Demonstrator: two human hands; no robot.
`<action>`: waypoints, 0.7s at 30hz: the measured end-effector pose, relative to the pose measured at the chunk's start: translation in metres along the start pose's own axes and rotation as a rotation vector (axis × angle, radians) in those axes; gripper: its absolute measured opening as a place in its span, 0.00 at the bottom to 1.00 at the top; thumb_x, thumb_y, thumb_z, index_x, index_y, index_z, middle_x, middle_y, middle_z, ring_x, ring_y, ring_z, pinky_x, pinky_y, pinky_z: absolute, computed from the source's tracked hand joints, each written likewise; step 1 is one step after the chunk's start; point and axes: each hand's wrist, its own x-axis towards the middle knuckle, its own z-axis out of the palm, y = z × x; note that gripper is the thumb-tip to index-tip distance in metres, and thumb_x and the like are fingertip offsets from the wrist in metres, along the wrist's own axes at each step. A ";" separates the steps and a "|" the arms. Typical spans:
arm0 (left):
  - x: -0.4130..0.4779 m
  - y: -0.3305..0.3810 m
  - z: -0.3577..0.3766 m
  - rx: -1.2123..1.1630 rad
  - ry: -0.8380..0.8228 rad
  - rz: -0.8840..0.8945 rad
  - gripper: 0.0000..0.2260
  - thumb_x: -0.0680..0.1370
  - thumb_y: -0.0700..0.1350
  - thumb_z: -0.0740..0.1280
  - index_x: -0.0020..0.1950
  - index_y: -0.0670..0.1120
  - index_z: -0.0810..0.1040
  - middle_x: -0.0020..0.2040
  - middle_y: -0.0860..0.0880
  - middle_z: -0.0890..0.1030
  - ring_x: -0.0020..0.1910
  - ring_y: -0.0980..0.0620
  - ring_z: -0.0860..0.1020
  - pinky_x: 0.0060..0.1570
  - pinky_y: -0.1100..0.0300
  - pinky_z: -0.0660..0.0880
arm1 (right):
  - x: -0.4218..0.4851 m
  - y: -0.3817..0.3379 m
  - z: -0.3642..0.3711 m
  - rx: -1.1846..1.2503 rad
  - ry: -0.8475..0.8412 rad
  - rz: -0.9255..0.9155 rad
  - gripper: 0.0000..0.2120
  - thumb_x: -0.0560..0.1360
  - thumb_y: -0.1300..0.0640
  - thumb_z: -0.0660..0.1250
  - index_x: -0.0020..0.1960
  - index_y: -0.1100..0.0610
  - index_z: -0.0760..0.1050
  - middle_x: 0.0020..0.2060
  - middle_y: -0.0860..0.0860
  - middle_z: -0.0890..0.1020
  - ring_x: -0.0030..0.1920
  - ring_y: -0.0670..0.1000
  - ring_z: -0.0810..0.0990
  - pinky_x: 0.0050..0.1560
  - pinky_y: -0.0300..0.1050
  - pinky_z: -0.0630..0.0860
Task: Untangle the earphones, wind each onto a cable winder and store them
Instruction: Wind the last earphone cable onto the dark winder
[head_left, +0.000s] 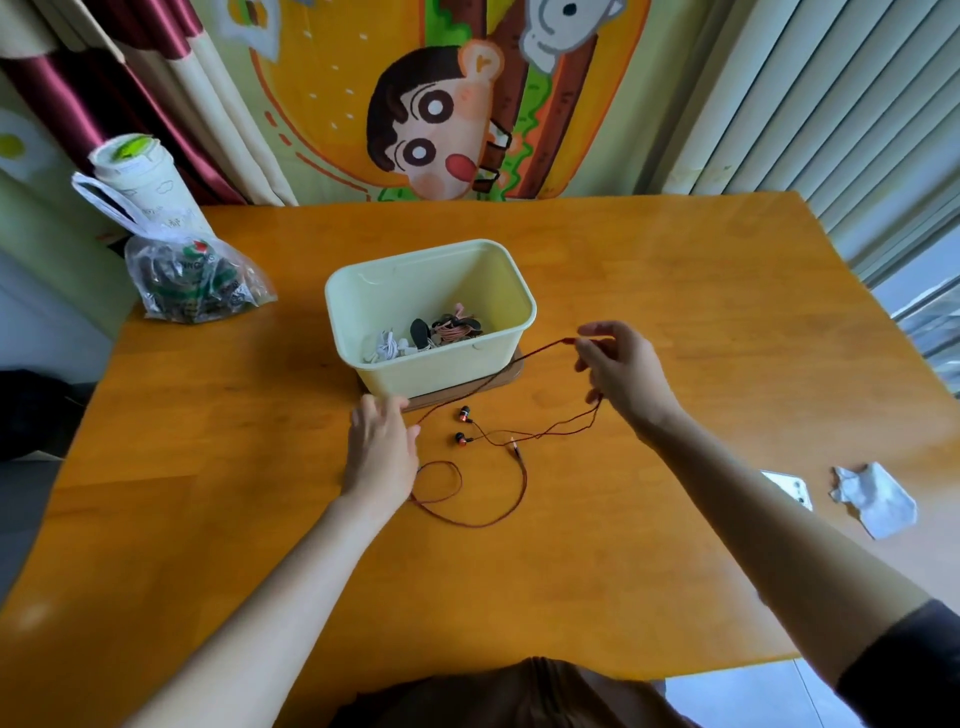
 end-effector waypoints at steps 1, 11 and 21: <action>-0.002 0.013 -0.003 -0.119 0.086 0.092 0.10 0.79 0.38 0.63 0.61 0.39 0.72 0.57 0.43 0.72 0.58 0.46 0.73 0.53 0.69 0.69 | -0.006 -0.011 0.005 0.027 -0.056 -0.022 0.11 0.79 0.60 0.61 0.61 0.60 0.68 0.38 0.52 0.77 0.30 0.44 0.74 0.28 0.35 0.75; -0.021 0.090 -0.012 -0.814 -0.413 0.220 0.13 0.84 0.43 0.53 0.44 0.49 0.74 0.31 0.51 0.65 0.29 0.52 0.65 0.34 0.55 0.64 | -0.008 -0.039 -0.006 0.281 0.045 -0.140 0.08 0.79 0.68 0.59 0.54 0.64 0.75 0.39 0.54 0.80 0.35 0.45 0.82 0.38 0.39 0.80; -0.019 0.095 -0.003 -0.479 -0.471 0.162 0.15 0.84 0.46 0.54 0.44 0.46 0.77 0.32 0.47 0.69 0.30 0.50 0.66 0.31 0.59 0.62 | 0.010 -0.032 -0.095 0.074 0.668 -0.345 0.10 0.79 0.66 0.61 0.57 0.63 0.77 0.47 0.53 0.81 0.44 0.41 0.81 0.46 0.32 0.78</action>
